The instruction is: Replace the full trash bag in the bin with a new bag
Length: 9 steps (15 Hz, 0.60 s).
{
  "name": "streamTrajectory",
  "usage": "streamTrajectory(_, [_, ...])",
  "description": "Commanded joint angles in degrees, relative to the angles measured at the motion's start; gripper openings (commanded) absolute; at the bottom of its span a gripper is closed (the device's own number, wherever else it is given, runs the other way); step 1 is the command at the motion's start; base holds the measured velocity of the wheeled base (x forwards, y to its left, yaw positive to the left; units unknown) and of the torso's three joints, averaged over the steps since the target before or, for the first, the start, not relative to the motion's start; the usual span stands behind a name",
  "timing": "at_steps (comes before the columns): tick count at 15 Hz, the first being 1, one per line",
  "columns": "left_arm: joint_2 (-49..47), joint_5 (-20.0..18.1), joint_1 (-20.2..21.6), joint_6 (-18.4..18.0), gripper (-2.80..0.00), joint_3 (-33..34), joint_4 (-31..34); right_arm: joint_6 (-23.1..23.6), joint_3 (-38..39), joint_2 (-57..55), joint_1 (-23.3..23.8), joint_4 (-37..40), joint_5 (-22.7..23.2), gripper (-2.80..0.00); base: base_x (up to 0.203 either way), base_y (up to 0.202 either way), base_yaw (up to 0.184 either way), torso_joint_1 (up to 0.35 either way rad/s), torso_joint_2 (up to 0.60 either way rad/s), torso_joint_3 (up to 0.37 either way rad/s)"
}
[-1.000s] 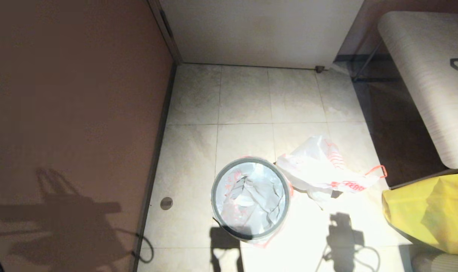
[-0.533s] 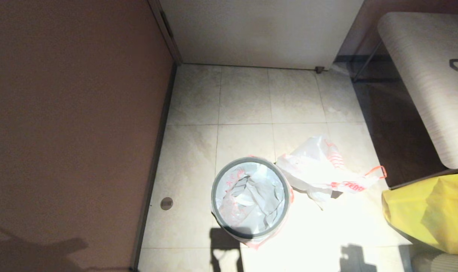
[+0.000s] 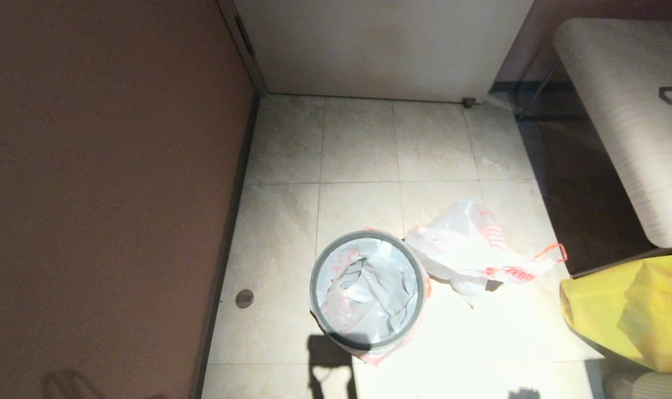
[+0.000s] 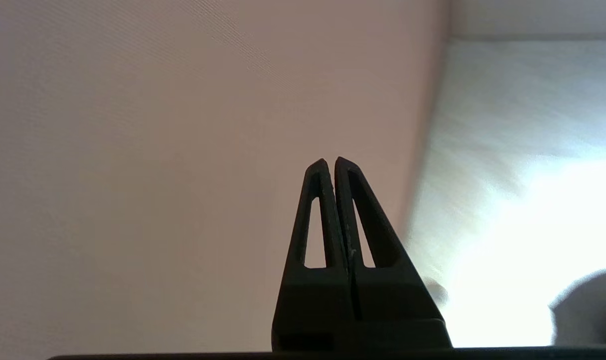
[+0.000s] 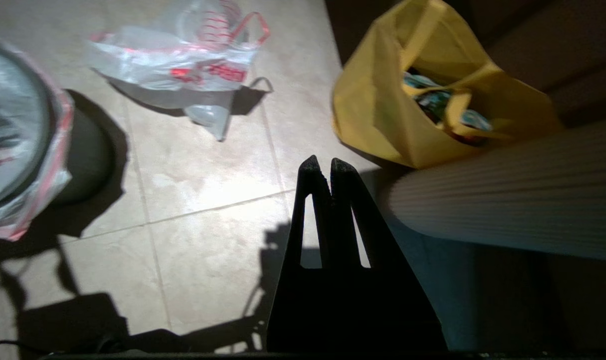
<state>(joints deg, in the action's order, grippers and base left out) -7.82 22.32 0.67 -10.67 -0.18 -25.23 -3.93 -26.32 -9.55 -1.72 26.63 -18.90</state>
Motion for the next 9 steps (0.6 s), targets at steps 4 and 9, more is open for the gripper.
streamTrajectory(4, [7.8,-16.6,-0.7,7.1,-2.8,0.2,16.9,0.2,16.2,9.5,1.1,-10.5,10.5,-2.8,0.0,0.0,0.0,0.0,0.0,0.0])
streamTrajectory(9, [7.9,-22.8,-0.7,7.8,-2.8,0.2,25.1,4.0,26.3,9.5,1.1,-26.4,17.5,-2.8,0.0,0.0,0.0,0.0,0.0,0.0])
